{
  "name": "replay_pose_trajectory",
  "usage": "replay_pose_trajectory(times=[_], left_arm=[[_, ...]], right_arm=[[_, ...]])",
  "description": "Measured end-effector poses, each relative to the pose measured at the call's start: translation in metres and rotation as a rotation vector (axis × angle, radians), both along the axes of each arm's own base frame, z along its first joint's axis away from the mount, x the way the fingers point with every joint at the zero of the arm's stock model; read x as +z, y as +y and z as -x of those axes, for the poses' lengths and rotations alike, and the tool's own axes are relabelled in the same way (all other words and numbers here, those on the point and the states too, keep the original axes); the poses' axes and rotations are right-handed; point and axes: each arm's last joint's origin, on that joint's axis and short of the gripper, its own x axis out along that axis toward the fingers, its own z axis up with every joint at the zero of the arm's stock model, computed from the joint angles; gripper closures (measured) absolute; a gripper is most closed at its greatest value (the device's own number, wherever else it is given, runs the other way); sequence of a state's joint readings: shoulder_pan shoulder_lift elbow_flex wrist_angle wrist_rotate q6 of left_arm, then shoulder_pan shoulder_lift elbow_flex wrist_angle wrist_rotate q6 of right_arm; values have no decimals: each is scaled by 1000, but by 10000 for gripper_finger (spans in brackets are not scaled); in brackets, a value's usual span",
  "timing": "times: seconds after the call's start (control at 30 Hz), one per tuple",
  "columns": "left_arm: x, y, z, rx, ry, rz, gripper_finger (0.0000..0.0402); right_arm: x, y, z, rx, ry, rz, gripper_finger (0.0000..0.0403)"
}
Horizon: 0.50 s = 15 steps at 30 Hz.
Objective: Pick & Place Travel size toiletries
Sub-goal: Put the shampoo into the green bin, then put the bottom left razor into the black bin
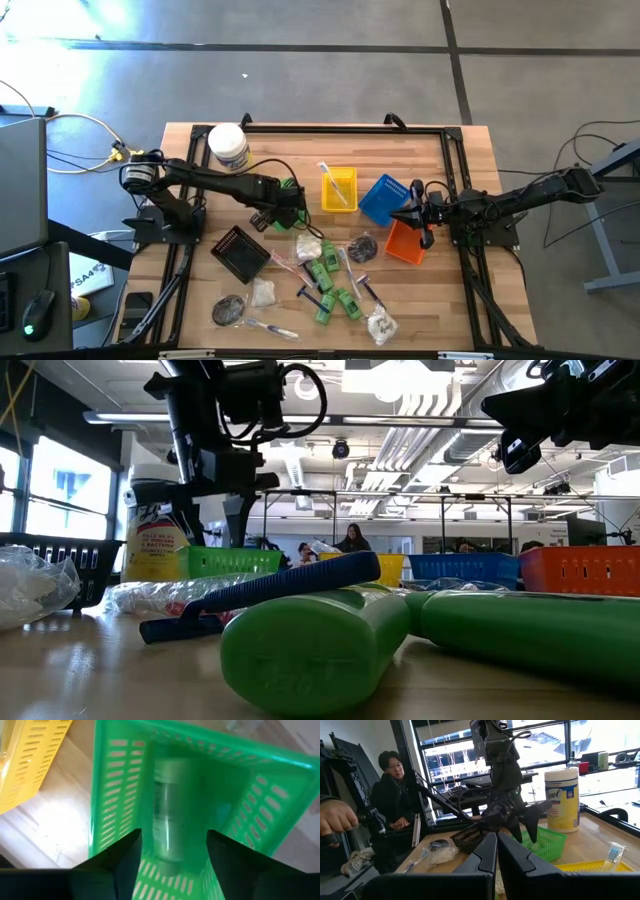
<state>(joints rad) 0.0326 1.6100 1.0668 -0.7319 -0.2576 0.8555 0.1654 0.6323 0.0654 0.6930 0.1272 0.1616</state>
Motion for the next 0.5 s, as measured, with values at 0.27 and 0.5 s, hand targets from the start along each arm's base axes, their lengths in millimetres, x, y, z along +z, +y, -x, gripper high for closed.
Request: replay_pose_trajectory(times=[0.27,0.5], left_arm=[[26,-10,-1,78,30,-13,166],[87,-42,3,209,28,21,182]], right_arm=[[0,0,0,4,0,1,394],[0,0,0,4,0,1,394]])
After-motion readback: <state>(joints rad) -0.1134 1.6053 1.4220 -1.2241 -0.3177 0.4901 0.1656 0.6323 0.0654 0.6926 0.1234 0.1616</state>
